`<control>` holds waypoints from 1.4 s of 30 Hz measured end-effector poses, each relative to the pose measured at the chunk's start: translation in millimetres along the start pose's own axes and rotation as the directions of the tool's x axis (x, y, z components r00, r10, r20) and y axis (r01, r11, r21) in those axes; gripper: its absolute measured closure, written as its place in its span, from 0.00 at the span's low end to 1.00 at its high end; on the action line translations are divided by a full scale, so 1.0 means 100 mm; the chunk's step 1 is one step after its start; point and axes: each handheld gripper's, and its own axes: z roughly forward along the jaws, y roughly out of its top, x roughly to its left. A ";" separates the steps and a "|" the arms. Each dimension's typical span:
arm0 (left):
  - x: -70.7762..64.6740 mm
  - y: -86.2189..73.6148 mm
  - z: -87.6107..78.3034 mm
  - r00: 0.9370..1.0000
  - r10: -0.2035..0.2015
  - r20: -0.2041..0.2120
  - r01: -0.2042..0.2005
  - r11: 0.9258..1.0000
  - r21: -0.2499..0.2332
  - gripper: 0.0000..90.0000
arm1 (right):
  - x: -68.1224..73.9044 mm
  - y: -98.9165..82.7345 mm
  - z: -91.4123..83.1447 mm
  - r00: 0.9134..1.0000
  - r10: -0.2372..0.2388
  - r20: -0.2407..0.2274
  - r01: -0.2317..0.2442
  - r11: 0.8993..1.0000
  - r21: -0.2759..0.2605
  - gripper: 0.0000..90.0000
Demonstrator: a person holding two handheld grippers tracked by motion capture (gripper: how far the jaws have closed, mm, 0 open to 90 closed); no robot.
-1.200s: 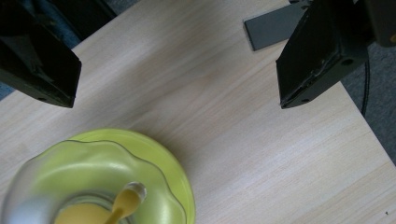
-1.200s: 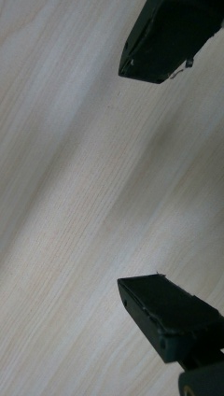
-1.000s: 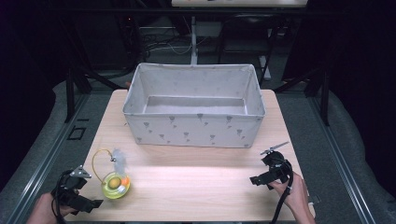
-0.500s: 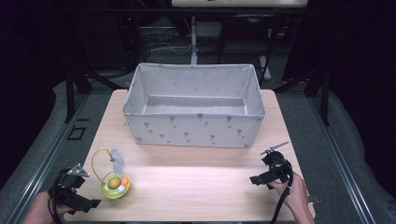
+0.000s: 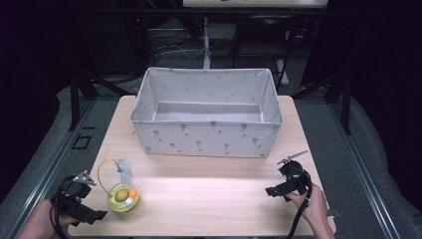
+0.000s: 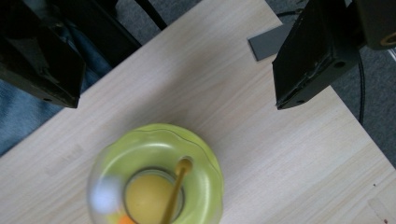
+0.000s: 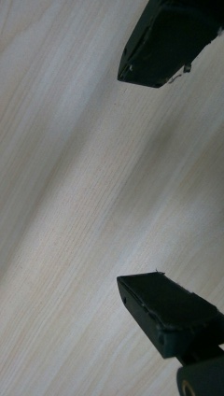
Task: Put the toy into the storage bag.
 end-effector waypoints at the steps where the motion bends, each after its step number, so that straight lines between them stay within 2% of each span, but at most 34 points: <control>1: -0.01 0.01 -0.02 1.000 0.003 0.003 -0.003 1.000 0.000 0.03 | 0.00 0.00 0.00 1.000 0.002 -0.002 -0.002 1.000 0.001 0.04; 8: -0.05 0.11 -0.11 1.000 0.027 0.008 -0.027 0.999 -0.029 0.00 | 0.02 0.00 0.00 1.000 0.011 -0.009 -0.011 1.000 -0.016 0.04; 10: -0.04 0.14 -0.13 0.999 0.033 0.004 -0.032 0.999 -0.038 0.00 | 0.02 0.00 -0.01 1.000 0.002 -0.006 -0.002 1.000 0.001 0.04; 17: 0.00 0.23 -0.22 0.998 0.063 0.003 -0.063 0.996 -0.059 0.00 | 0.02 -0.02 -0.01 1.000 0.012 0.001 -0.012 1.000 -0.006 0.04; 19: 0.00 0.26 -0.24 0.997 0.077 -0.012 -0.078 0.994 -0.076 0.00 | 0.02 -0.02 -0.01 1.000 0.005 0.000 -0.005 1.000 0.002 0.04; 20: 0.00 0.27 -0.25 0.996 0.084 -0.012 -0.084 0.993 -0.079 0.00 | 0.03 -0.02 -0.01 1.000 0.018 -0.010 -0.018 1.000 -0.004 0.04; 21: 0.00 0.29 -0.26 0.996 0.087 -0.007 -0.088 0.993 -0.078 0.00 | 0.03 -0.02 0.00 1.000 0.006 0.001 -0.006 1.000 -0.002 0.04; 28: 0.02 0.38 -0.33 0.995 0.101 -0.007 -0.101 0.993 -0.053 0.01 | 0.03 -0.03 0.00 1.000 0.008 -0.007 -0.008 1.000 0.006 0.04; 29: 0.02 0.39 -0.35 0.995 0.102 -0.007 -0.102 0.993 -0.053 0.02 | 0.03 -0.03 0.01 1.000 0.007 -0.003 -0.006 1.000 0.005 0.04; 30: 0.03 0.41 -0.38 0.995 0.103 -0.011 -0.104 0.993 -0.058 0.07 | 0.03 -0.03 0.00 1.000 0.007 -0.004 -0.007 1.000 0.004 0.04; 33: 0.03 0.44 -0.41 0.994 0.108 -0.012 -0.108 0.992 -0.064 0.10 | 0.03 -0.03 0.00 1.000 0.005 -0.009 -0.005 1.000 0.005 0.04; 34: 0.03 0.45 -0.43 0.993 0.115 -0.015 -0.116 0.991 -0.065 0.16 | 0.03 -0.03 0.00 1.000 0.005 -0.009 -0.005 1.000 0.006 0.04; 35: 0.02 0.47 -0.45 0.993 0.116 -0.020 -0.117 0.991 -0.071 0.16 | 0.03 -0.03 0.00 1.000 0.005 -0.009 -0.005 1.000 0.006 0.04; 38: 0.01 0.52 -0.50 0.990 0.138 -0.027 -0.140 0.988 -0.063 0.25 | 0.03 -0.03 0.01 1.000 0.004 -0.006 -0.004 1.000 0.004 0.04; 40: 0.01 0.54 -0.51 0.990 0.141 -0.030 -0.143 0.988 -0.060 0.27 | 0.03 -0.03 0.00 1.000 0.001 -0.009 0.000 1.000 0.008 0.04; 41: 0.01 0.56 -0.54 0.989 0.144 -0.034 -0.146 0.987 -0.064 0.34 | 0.03 -0.03 0.00 1.000 -0.004 -0.007 0.004 1.000 0.014 0.04; 42: 0.01 0.56 -0.54 0.989 0.144 -0.034 -0.146 0.987 -0.064 0.35 | 0.03 -0.03 0.00 1.000 -0.004 -0.007 0.004 1.000 0.014 0.04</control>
